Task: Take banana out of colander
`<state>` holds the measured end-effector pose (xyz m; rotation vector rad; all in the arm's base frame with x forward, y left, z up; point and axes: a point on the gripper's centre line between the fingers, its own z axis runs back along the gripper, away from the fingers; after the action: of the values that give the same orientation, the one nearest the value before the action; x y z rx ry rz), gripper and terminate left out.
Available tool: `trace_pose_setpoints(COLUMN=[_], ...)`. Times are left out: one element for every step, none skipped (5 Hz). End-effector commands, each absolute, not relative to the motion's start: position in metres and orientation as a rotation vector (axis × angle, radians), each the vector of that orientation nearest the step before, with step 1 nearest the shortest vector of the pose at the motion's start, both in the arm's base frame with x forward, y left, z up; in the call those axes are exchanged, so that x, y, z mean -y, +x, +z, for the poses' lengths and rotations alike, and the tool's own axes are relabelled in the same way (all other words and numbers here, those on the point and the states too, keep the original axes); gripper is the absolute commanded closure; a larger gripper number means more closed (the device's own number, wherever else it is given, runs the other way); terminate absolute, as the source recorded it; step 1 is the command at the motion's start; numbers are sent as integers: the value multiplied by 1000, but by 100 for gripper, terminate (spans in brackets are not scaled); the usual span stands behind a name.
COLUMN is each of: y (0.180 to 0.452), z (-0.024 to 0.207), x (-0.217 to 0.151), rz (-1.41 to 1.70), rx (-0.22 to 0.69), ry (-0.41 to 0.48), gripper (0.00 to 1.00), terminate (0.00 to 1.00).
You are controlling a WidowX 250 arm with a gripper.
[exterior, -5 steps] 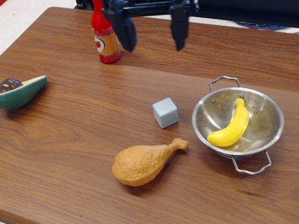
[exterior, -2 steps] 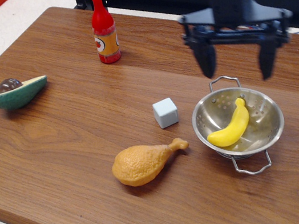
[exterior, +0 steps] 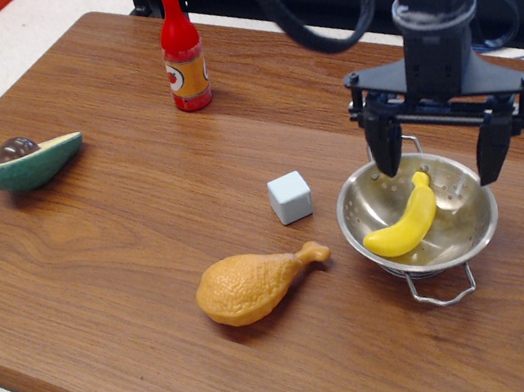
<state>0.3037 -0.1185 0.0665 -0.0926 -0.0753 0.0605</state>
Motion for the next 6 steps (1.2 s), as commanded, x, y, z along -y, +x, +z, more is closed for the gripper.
trace_pose_setpoints(y=[300, 297, 294, 290, 290, 291], z=[74, 67, 59, 51, 44, 40], x=[120, 122, 121, 120, 120, 120], rz=[57, 64, 63, 68, 71, 84], rx=[117, 114, 126, 130, 122, 137], ry=[-100, -85, -64, -49, -41, -37], gripper=[0, 0, 0, 0, 0, 0], terminate=[0, 0, 0, 0, 0, 0])
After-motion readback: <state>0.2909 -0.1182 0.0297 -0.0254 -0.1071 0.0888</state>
